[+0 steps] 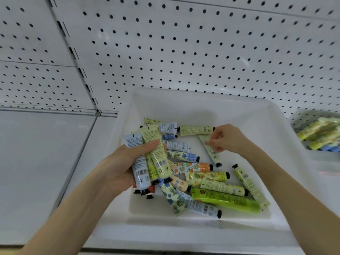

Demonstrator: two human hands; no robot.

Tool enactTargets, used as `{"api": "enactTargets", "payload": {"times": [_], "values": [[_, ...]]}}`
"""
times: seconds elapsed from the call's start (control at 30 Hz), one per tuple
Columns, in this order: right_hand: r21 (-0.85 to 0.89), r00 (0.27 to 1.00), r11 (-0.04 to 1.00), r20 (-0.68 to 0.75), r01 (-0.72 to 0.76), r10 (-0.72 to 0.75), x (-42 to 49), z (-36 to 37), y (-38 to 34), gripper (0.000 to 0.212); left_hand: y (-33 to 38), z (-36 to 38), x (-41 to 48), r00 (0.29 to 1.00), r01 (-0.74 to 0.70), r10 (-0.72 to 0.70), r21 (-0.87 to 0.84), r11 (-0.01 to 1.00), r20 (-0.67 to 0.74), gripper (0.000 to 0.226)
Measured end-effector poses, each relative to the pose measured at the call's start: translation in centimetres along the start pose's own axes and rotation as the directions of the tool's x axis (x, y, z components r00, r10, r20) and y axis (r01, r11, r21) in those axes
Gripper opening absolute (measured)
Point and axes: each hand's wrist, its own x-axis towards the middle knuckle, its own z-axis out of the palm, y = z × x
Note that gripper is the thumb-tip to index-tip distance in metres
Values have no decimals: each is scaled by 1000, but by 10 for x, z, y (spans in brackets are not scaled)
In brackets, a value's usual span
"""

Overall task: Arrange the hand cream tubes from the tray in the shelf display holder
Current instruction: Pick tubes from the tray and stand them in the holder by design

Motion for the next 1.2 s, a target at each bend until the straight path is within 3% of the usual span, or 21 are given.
{"api": "enactTargets", "payload": {"times": [0.23, 0.43, 0.6, 0.67, 0.73, 0.87, 1.0, 1.2], "values": [[-92, 991, 988, 51, -122, 127, 5, 4, 6, 33, 2, 0, -2, 1000, 23, -23, 40, 999, 13, 9], [-176, 972, 972, 150, -155, 182, 8, 7, 8, 40, 3, 3, -2, 1000, 26, -26, 32, 999, -12, 21], [-120, 950, 982, 259, -145, 172, -1, -9, -1, 38, 2, 3, -2, 1000, 14, -13, 57, 998, -26, 28], [-55, 952, 994, 288, -95, 107, -9, -15, -10, 34, 3, 3, -3, 1000, 7, -5, 74, 997, -23, 28], [128, 935, 989, 353, -77, 27, -19, -19, -24, 27, 3, 3, -3, 1000, 0, 2, 78, 997, -23, 27], [479, 894, 871, 430, -107, -126, -42, -16, -51, 29, 3, 3, -5, 999, -26, 28, 67, 997, -34, 27], [576, 849, 813, 470, -88, -241, -59, -2, -65, 45, 3, 4, -8, 998, -45, 47, 42, 998, -47, 31], [699, 787, 693, 524, -177, -327, -73, 5, -76, 43, 0, 13, -17, 990, -91, 91, -2, 996, -110, 40]]}}
